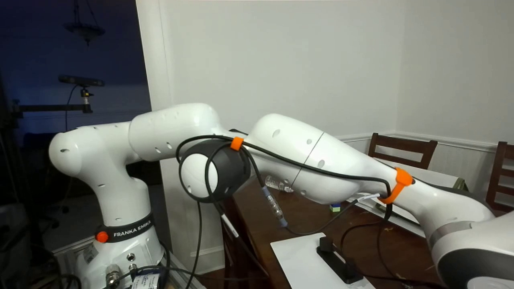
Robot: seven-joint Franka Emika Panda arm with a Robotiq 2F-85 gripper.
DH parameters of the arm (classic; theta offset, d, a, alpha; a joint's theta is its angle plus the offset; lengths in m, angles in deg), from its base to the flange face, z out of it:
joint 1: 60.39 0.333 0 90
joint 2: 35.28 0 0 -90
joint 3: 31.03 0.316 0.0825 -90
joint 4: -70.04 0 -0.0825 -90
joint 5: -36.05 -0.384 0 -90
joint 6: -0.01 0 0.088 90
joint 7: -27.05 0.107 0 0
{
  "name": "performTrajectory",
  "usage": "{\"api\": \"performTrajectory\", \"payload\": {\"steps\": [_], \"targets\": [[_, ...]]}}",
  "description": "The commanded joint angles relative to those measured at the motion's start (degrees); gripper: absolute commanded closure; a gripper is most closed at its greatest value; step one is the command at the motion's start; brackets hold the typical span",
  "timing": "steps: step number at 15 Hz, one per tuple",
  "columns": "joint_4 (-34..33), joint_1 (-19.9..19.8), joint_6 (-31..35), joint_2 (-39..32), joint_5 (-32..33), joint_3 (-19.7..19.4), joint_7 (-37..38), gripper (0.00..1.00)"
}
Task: Unplug from the white cable from the black laptop
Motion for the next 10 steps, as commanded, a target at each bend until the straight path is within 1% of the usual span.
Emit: {"api": "performTrajectory", "payload": {"steps": [1, 2, 3, 6, 8, 10], "targets": [[-4.62, -0.32, -1.75, -2.22, 0.72, -0.36, -0.62, 0.67], [-4.88, -0.31, -2.01, -2.32, 0.76, -0.45, -0.80, 0.67], [-5.05, -0.30, -2.13, -2.39, 0.78, -0.51, -0.95, 0.69], [-5.46, -0.31, -2.41, -2.45, 0.83, -0.71, -1.46, 0.91], [-5.55, -0.26, -2.60, -2.49, 0.87, -0.86, -1.72, 0.88], [-5.48, -0.21, -2.87, -2.44, 0.96, -1.05, -1.72, 0.96]]}}
